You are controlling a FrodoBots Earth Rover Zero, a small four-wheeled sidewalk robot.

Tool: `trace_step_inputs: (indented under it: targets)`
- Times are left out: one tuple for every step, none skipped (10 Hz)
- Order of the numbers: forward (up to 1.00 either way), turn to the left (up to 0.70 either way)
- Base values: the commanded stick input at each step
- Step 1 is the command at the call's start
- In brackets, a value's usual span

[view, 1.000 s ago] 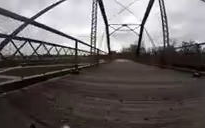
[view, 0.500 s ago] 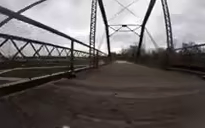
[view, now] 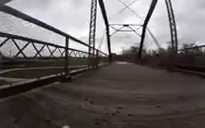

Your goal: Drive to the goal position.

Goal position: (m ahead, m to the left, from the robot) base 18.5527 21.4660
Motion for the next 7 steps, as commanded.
trace_step_inputs:
  targets:
    - [1.0, 0.0]
    - [1.0, 0.0]
    - [1.0, 0.0]
    - [1.0, 0.0]
    - [1.0, 0.0]
    - [1.0, -0.02]
    - [1.0, -0.13]
